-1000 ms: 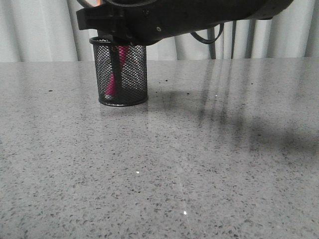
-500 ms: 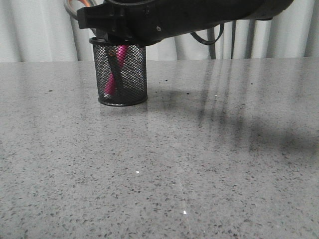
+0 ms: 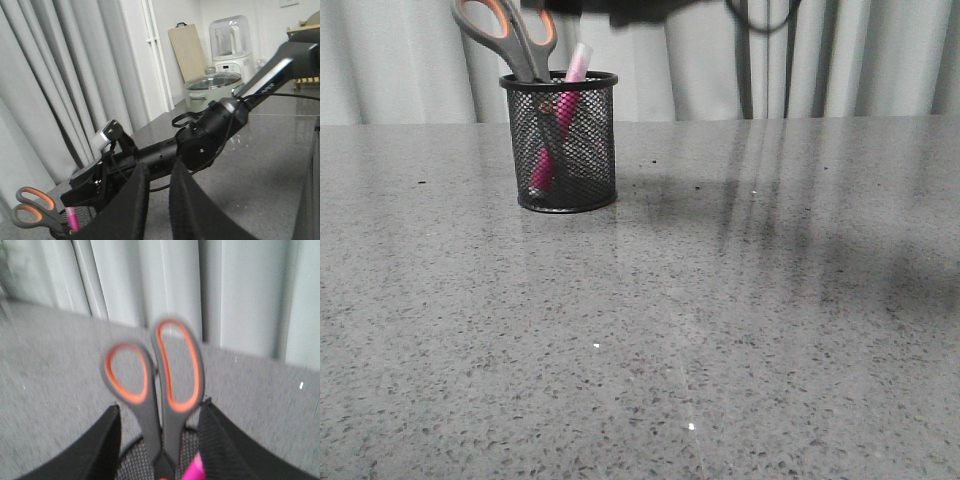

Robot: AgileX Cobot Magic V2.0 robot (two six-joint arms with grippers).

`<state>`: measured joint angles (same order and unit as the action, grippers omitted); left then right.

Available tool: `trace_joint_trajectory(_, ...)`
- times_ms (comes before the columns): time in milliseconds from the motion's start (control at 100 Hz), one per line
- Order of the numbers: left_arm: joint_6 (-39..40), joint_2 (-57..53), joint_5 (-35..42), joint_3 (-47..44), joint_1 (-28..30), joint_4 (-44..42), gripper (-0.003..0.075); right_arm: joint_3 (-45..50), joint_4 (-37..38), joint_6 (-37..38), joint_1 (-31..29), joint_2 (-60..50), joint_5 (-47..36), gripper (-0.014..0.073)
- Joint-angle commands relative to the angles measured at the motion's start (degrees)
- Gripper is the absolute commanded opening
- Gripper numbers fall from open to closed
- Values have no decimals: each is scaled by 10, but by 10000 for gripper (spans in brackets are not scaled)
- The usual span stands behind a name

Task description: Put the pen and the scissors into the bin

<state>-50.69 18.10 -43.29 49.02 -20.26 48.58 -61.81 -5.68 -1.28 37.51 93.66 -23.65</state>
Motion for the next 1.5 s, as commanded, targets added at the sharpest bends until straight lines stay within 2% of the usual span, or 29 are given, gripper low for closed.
trace_joint_trajectory(0,40,8,82,2,-5,8,78,-14,1,0,2,-75,-28,189)
trace_joint_trajectory(100,50,-5,146,-34,-5,2,78,-12,24,0,2,-144,30,-81)
trace_joint_trajectory(310,50,-54,253,-158,-5,77,57,62,113,0,2,-352,82,-69)
trace_joint_trajectory(360,50,-65,262,-185,-5,106,40,83,113,0,2,-410,132,-69)
trace_joint_trajectory(460,50,-76,256,-228,-5,131,-12,126,113,0,2,-522,284,-69)
trace_joint_trajectory(530,50,-77,245,-249,-5,134,-19,169,120,0,2,-596,336,-69)
trace_joint_trajectory(700,50,-77,247,-276,-5,134,-19,278,129,0,1,-753,345,-68)
trace_joint_trajectory(910,50,-77,230,-278,-5,134,-19,337,145,0,1,-897,342,-68)
trace_joint_trajectory(1070,50,-77,228,-278,-5,134,-19,347,147,0,1,-952,395,-69)
trace_joint_trajectory(1230,50,-77,228,-278,-5,134,-19,346,128,0,1,-953,457,-69)
trace_joint_trajectory(1490,50,-77,229,-278,-5,134,-19,346,128,0,1,-953,478,-69)
